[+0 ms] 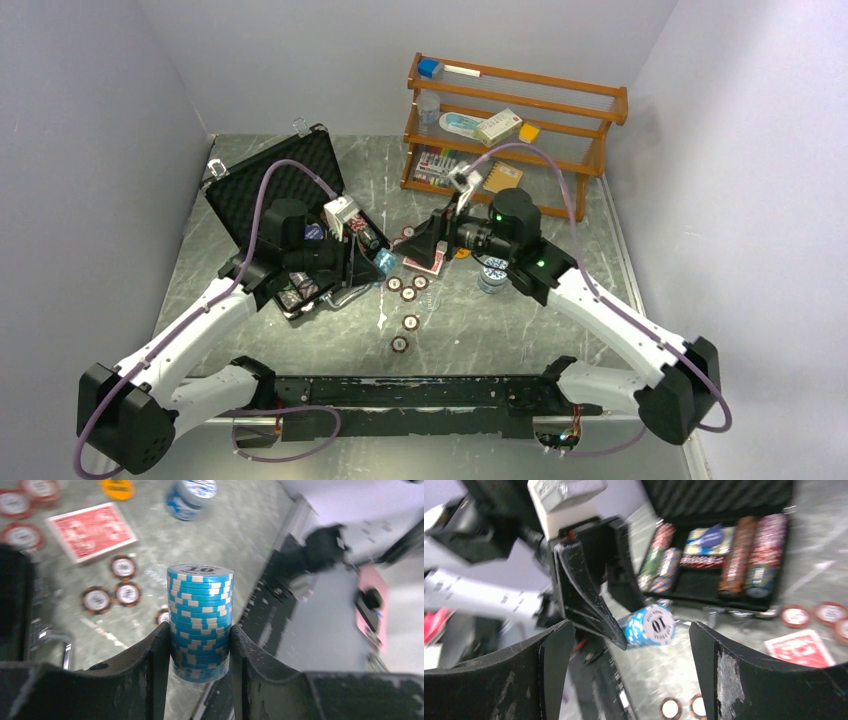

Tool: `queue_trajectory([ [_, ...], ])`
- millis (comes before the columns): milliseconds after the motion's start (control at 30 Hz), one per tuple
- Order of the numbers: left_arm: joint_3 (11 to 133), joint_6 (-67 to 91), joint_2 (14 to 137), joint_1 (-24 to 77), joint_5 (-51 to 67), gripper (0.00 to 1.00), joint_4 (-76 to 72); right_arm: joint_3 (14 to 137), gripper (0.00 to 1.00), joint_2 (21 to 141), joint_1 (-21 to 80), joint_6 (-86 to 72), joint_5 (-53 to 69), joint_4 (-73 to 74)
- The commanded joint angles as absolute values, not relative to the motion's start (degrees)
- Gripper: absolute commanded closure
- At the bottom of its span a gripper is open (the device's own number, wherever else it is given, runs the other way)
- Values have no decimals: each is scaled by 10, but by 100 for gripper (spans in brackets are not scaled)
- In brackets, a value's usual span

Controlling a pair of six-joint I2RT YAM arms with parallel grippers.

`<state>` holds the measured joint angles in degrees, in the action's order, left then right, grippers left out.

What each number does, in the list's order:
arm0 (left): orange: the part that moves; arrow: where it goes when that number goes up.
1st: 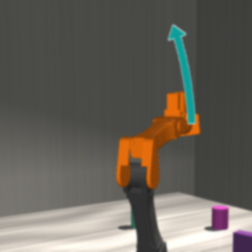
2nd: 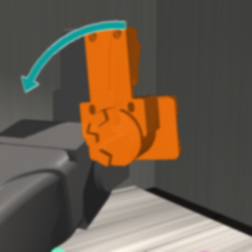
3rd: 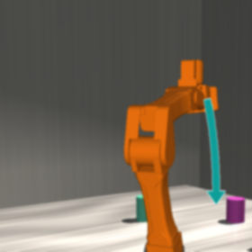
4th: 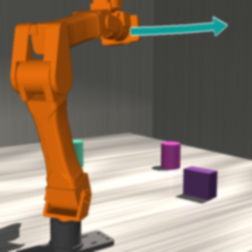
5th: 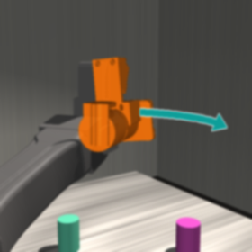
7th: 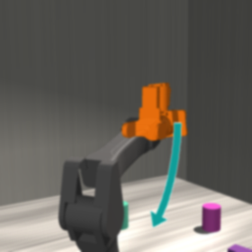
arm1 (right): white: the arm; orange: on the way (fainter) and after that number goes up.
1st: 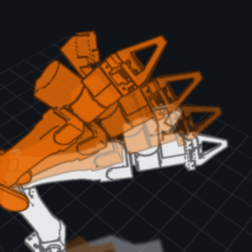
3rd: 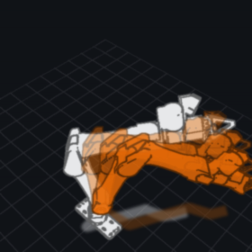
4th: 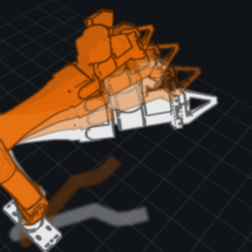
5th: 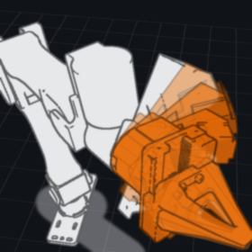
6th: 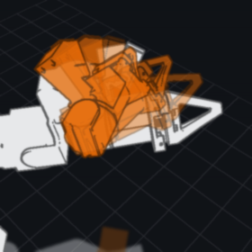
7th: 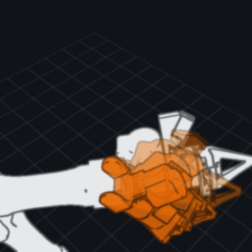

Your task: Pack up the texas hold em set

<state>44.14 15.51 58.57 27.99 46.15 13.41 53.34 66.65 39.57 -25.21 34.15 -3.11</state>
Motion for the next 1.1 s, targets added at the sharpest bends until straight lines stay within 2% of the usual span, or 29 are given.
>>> queue_trajectory([
  [0, 438, 256, 568, 281, 215, 93, 138, 509, 10, 609, 392, -273, 48, -8],
  [167, 448, 390, 590, 273, -55, 93, 200, 493, 11, 587, 391, -282, 14, -4],
  [367, 510, 524, 657, 266, -220, 93, 358, 495, 13, 604, 391, -297, 16, 17],
  [533, 533, 580, 693, 233, -247, 93, 409, 493, 14, 613, 391, -304, 11, 20],
  [833, 506, 573, 715, 131, -222, 93, 357, 492, 14, 619, 391, -305, 9, 25],
  [1067, 518, 529, 752, 91, -230, 93, 312, 495, 14, 628, 391, -307, 9, 26],
])
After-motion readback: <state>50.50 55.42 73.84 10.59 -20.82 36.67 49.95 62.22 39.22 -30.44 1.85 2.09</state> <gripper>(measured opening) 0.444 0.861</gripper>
